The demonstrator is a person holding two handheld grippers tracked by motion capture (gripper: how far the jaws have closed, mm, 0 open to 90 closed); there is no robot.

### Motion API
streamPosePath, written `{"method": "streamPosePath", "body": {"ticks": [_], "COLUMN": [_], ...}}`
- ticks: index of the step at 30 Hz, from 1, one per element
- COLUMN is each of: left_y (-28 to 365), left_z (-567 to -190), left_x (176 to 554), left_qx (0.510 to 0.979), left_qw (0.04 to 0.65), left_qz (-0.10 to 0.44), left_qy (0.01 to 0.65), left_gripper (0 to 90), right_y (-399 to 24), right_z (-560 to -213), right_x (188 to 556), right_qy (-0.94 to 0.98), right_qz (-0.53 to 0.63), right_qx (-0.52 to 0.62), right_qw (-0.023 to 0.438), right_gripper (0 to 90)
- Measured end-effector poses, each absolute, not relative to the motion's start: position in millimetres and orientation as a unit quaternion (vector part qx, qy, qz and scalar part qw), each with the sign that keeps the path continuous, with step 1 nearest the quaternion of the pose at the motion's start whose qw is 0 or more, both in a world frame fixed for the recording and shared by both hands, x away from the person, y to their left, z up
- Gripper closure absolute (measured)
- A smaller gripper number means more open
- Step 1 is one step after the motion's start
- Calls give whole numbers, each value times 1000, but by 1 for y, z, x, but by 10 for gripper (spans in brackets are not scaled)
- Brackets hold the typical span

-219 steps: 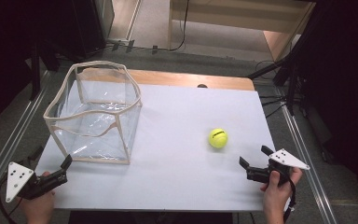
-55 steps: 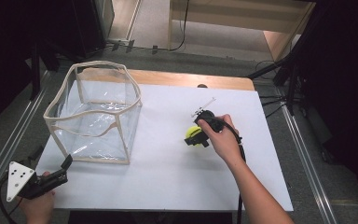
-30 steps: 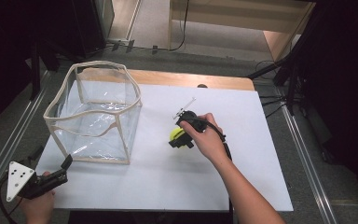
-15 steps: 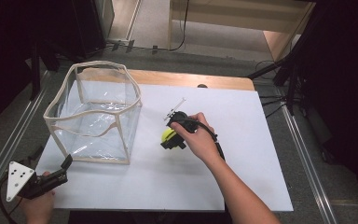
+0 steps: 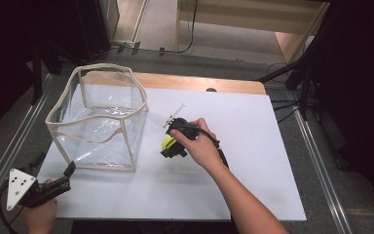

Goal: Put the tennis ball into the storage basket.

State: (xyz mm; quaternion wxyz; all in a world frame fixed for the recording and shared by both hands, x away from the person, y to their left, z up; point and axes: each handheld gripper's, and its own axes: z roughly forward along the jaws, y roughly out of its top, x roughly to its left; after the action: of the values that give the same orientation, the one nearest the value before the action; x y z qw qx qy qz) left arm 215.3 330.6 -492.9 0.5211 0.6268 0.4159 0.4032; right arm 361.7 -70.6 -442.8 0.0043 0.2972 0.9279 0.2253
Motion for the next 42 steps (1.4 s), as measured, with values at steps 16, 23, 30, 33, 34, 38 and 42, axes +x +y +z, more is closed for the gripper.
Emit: {"method": "streamPosePath", "body": {"ticks": [16, 23, 30, 33, 34, 38, 42], "left_y": [330, 330, 330, 330, 330, 330, 330], "left_z": [-493, -493, -493, -493, -493, -493, -493], "left_x": [215, 216, 216, 216, 216, 216, 216], "left_qx": [628, 629, 630, 629, 629, 629, 628], "left_qw": [519, 518, 517, 517, 518, 518, 519], "left_qz": [404, 404, 404, 404, 404, 404, 405], "left_qy": [417, 416, 416, 416, 416, 416, 415], "left_gripper": [68, 68, 68, 68, 68, 68, 68], "right_y": [-50, -41, -36, -36, -35, -34, -32], "right_z": [-442, -438, -429, -425, -423, -417, -409], "right_x": [361, 361, 360, 361, 361, 361, 361], "right_qy": [933, 936, 936, 937, 938, 937, 938], "right_qz": [228, 230, 235, 239, 235, 239, 238], "right_qx": [279, 267, 262, 255, 254, 253, 251], "right_qw": [-2, 0, 0, 5, 7, 6, 9], "right_gripper": [225, 225, 225, 226, 226, 225, 226]}}
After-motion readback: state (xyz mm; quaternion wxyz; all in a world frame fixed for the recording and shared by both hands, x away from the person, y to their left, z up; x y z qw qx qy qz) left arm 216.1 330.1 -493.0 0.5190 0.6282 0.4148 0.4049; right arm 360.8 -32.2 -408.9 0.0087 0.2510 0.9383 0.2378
